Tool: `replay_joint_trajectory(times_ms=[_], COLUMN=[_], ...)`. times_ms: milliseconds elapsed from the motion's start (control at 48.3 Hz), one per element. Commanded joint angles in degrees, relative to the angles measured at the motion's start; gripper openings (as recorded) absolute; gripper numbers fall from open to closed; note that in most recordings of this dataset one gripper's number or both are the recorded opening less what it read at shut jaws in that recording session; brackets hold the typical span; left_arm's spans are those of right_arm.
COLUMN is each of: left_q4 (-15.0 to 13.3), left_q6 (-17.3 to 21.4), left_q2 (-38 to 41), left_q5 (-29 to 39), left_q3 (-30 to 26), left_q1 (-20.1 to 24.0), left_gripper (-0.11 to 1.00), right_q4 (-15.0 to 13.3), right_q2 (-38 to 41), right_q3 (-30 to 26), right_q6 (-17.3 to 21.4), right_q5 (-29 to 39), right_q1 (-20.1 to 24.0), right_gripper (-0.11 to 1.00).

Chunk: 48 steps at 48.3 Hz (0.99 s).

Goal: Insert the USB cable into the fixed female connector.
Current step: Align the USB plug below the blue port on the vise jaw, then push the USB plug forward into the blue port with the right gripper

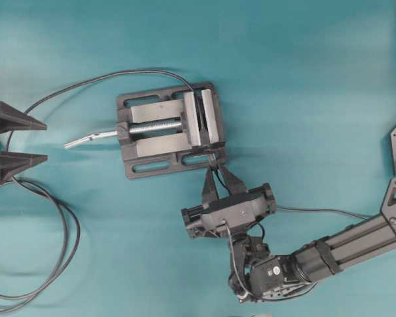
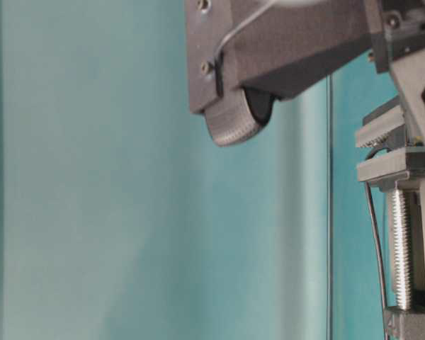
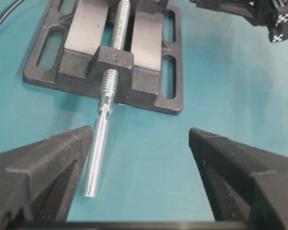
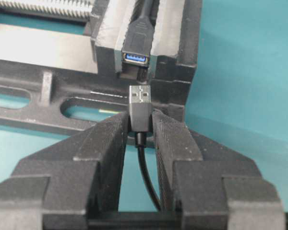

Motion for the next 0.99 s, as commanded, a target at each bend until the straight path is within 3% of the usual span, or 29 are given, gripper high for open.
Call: replay_joint_trajectory(times_ms=[0, 973], left_q4=[0.1, 0.1], left_q6=[-0.6, -0.6], left_q2=[0.4, 0.4], left_q5=[-0.3, -0.4], left_q3=[-0.9, -0.9], left_q1=[0.1, 0.1], left_gripper=[1.0, 1.0], right_q4=[0.1, 0.1], right_q2=[-1.0, -0.3], right_q3=[-1.5, -3.4], right_q6=[-0.1, -0.4], right_q5=[-0.6, -1.2], right_q1=[-0.5, -2.0], right_gripper=[0.2, 0.2])
